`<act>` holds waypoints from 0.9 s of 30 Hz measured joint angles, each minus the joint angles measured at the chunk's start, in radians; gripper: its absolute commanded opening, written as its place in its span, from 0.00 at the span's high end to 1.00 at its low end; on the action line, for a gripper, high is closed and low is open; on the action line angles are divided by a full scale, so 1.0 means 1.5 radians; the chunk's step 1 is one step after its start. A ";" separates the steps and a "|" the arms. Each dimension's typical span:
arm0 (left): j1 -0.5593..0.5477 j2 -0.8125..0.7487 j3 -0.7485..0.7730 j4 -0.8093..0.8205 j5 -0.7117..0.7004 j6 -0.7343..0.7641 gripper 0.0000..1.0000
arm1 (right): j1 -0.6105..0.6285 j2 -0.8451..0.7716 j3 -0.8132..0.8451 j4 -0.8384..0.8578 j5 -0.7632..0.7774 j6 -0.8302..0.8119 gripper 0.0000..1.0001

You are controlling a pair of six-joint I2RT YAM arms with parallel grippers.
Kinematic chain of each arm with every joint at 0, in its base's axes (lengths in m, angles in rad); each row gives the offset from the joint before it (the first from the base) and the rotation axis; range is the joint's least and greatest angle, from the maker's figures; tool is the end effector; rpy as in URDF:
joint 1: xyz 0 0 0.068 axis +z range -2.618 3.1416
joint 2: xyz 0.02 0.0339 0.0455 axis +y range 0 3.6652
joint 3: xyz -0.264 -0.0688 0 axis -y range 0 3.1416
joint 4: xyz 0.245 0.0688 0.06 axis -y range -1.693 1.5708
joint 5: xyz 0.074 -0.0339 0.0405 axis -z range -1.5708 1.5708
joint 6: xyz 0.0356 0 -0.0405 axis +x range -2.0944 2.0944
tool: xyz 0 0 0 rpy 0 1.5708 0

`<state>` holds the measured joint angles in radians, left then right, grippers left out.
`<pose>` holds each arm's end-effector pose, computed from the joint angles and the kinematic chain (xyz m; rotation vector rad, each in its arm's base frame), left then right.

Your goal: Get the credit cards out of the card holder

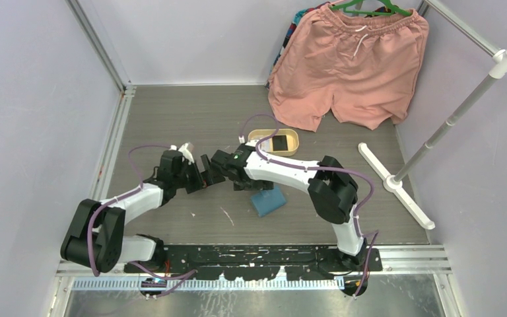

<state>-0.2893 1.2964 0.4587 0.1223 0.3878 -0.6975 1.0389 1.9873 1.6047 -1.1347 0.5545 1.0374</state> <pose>0.2240 -0.0807 0.1556 -0.2760 2.3933 -0.9331 0.2099 0.3198 0.2150 0.0180 2.6195 -0.3182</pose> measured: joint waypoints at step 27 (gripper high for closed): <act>0.001 0.001 -0.008 0.013 0.029 0.007 0.00 | 0.001 0.047 -0.027 -0.010 -0.036 0.013 0.99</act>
<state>-0.2878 1.2984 0.4461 0.1421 0.4313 -0.6868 1.0409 2.0579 1.5646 -1.1496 0.5003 1.0565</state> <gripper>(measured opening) 0.994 0.030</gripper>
